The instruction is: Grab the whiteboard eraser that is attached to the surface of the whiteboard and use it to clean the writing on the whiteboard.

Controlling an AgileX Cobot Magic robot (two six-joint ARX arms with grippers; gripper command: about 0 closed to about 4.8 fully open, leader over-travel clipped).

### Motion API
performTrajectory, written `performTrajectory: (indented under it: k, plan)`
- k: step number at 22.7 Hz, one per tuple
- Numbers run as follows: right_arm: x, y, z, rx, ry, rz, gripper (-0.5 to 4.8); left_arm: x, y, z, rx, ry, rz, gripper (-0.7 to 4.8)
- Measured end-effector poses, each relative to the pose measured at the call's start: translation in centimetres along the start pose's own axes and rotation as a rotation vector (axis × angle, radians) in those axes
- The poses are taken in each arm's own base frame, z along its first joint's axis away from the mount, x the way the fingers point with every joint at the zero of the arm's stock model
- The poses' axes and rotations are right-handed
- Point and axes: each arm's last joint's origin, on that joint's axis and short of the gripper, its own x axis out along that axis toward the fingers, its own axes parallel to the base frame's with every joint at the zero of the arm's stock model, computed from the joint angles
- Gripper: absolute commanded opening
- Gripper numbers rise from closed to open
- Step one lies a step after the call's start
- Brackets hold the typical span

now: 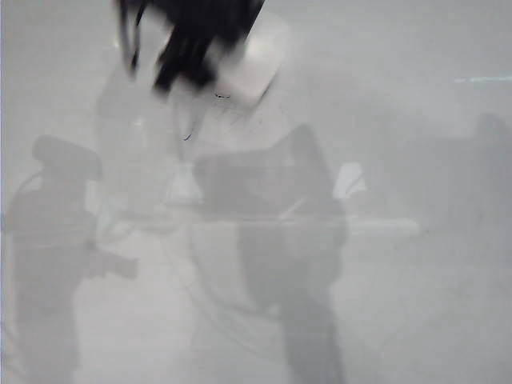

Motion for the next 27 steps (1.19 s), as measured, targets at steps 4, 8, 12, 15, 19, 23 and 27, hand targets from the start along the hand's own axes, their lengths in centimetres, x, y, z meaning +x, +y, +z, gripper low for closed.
performTrajectory:
  k: [4,8,12,15,19,23,27]
  plan:
    - [-0.1,-0.5,0.1,0.000,-0.002,-0.001,1.48,0.0,0.1,0.6,0.019,-0.058,0.008,-0.06]
    - [0.4,1.6,-0.1,0.037,-0.001,0.018,1.48,0.0,0.0,0.6,0.022,-0.066,-0.007,-0.06]
    - [0.7,8.8,-2.5,-0.155,-0.022,0.193,1.48,-0.1,0.1,0.9,0.031,-0.093,-0.007,-0.06]
    - [0.4,10.9,-3.4,-0.211,-0.048,0.299,1.48,-0.1,0.1,0.9,0.030,-0.090,-0.010,-0.06]
    - [0.1,11.0,-3.2,-0.209,-0.052,0.300,1.48,0.0,0.1,0.9,0.029,-0.089,-0.011,-0.06]
    - [0.1,10.9,-3.2,-0.287,-0.042,0.268,1.49,0.0,0.1,0.9,0.030,-0.089,-0.011,-0.06]
    - [0.1,10.3,-2.3,-0.276,-0.083,0.200,1.49,0.0,0.1,0.9,0.030,-0.089,-0.011,-0.06]
